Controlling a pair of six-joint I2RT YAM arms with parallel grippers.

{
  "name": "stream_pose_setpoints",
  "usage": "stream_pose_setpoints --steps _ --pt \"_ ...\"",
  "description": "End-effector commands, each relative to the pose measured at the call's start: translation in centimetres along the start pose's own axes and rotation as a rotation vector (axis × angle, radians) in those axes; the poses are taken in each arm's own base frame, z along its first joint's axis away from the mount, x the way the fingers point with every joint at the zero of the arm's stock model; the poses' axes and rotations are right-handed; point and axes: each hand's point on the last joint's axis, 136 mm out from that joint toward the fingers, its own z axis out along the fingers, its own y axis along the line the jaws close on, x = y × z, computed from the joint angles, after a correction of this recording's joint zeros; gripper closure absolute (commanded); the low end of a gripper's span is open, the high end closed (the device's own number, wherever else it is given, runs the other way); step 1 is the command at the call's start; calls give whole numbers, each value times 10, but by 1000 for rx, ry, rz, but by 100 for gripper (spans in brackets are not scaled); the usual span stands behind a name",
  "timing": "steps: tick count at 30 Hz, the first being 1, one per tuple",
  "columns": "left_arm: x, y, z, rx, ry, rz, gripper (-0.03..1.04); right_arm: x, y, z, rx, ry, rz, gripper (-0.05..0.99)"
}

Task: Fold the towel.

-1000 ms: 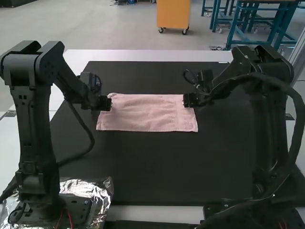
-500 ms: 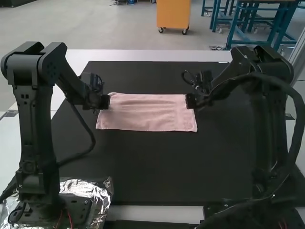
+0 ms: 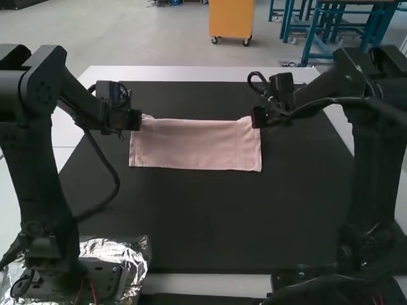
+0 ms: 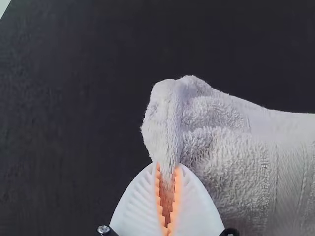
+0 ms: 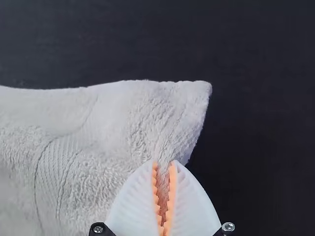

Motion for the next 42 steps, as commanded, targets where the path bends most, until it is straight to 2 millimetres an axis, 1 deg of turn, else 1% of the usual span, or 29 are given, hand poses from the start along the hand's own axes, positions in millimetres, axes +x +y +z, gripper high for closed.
stream_pose_setpoints --steps 1,9,13,15,18,22,29,30,31,32,33,34,35,36,37,39,42 --pt "-5 4 -14 -5 -20 6 99 -13 -5 -20 -7 -36 17 96" --pt "9 1 -37 -4 -8 12 99 6 -5 -45 -19 -14 38 96" --pt "20 -1 -45 -3 4 11 99 22 -2 -54 -27 8 46 96" --pt "26 -1 -49 -3 12 11 99 32 -1 -57 -29 25 49 96" --pt "39 -3 -54 -1 33 9 99 54 1 -59 -33 66 57 96" --pt "59 -6 -61 1 51 9 99 83 5 -61 -39 119 60 96" --pt "97 -7 -69 -2 104 3 98 122 10 -59 -48 185 74 96" --pt "100 -8 -71 0 100 11 98 129 11 -57 -49 202 74 92" --pt "102 -8 -71 1 93 27 98 134 12 -55 -49 216 73 79" --pt "103 -9 -72 1 82 33 96 138 12 -54 -48 228 73 63" --pt "105 -9 -73 1 81 37 84 142 11 -54 -46 245 73 47" --pt "106 -10 -72 3 82 40 62 143 10 -54 -44 253 73 26" --pt "107 -10 -72 3 87 41 34 145 9 -55 -42 268 73 11" --pt "106 -10 -72 5 88 41 9 144 8 -55 -40 274 75 4" --pt "102 -8 -71 1 82 38 2 141 7 -55 -39 271 75 2" --pt "94 -6 -70 -2 65 37 3 135 6 -57 -37 274 72 2" --pt "81 2 -69 -20 37 19 3 117 6 -60 -37 231 66 2"
